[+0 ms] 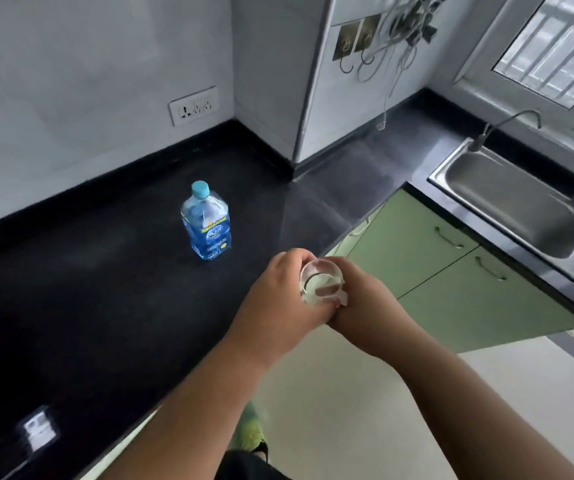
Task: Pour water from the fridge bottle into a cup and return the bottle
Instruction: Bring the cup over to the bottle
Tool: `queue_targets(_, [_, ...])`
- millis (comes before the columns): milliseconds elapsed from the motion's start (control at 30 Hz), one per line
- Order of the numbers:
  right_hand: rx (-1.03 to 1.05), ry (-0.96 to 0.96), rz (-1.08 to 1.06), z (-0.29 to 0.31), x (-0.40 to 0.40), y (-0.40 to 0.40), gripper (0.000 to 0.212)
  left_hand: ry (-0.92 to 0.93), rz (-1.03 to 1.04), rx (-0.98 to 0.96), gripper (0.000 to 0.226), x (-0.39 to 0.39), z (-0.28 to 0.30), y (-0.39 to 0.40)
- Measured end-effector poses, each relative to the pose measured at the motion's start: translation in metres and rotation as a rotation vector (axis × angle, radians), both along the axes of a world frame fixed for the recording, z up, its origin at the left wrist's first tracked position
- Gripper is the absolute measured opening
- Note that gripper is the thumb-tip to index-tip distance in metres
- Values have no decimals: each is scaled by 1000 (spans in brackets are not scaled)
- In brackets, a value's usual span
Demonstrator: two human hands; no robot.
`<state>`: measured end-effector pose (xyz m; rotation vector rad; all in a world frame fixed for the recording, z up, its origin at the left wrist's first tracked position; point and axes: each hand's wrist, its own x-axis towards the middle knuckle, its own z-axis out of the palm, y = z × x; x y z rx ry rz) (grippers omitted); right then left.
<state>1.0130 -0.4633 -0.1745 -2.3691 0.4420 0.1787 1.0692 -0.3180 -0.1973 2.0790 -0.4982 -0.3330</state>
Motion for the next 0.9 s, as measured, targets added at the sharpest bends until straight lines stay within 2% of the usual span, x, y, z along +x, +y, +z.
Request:
queue_targets(200, [-4, -8, 71, -18, 65, -6, 52, -27, 53, 41, 47, 54, -2, -3])
queue_targets(433, [42, 65, 390, -56, 140, 26, 58, 43, 371, 135, 55, 81, -33, 37])
queue_targets(633, [77, 143, 705, -80, 190, 64, 51, 93, 674, 192, 52, 84, -49, 65])
queue_targets(733, [68, 157, 829, -92, 208, 80, 46, 139, 765, 212, 52, 87, -59, 74])
queue_targets(900, [61, 215, 900, -119, 223, 90, 45, 183, 836, 245, 49, 91, -81, 77])
